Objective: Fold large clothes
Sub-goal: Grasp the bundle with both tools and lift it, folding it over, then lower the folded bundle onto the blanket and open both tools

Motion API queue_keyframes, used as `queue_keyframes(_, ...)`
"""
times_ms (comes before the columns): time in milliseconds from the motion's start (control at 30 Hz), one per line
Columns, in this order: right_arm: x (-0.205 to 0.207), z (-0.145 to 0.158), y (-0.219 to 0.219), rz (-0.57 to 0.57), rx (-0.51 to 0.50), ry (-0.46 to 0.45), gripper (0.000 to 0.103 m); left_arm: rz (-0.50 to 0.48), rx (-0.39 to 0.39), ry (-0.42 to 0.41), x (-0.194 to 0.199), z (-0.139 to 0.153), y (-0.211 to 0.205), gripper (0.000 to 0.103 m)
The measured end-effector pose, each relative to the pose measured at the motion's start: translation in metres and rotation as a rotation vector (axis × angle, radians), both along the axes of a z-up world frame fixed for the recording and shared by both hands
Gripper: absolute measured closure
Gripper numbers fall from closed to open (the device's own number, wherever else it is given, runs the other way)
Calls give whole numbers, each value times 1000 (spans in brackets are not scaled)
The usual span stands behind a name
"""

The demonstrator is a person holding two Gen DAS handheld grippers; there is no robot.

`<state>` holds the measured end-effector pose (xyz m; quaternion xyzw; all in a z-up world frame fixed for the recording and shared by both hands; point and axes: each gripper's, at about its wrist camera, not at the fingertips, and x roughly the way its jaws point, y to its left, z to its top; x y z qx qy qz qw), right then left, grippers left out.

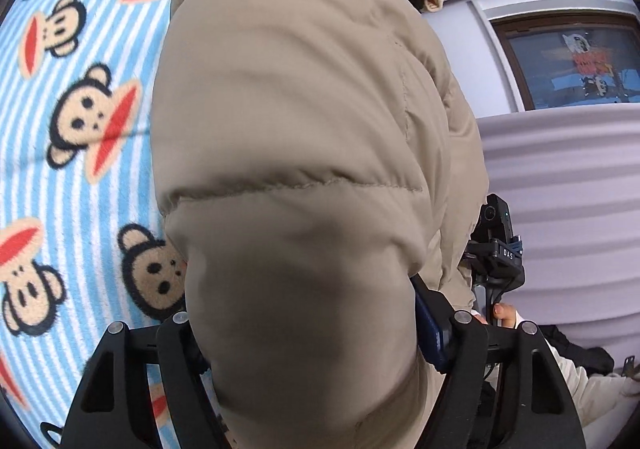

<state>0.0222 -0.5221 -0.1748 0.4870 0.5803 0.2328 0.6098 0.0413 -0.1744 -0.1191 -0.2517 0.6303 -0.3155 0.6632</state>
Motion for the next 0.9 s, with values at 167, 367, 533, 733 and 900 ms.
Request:
queue_keyframes(167,12,21,37,2,20,-46,46,29,-4,-39,7,24,37,26)
queue_keyframes(367,37,29,114,24,22,-71,46,56,31,-57,22,29,111,26)
queue_keyframes(533,52,21,193,41,31,-65,46,80,63,-31,39,22,190,26)
queue_keyframes(733,68,-4,270,76,-18,-8,45,143,162,32,48,-19,238,23)
queue_keyframes(900,63,8,280,76,-144,26,40,189,255,-32,36,-17,250,21)
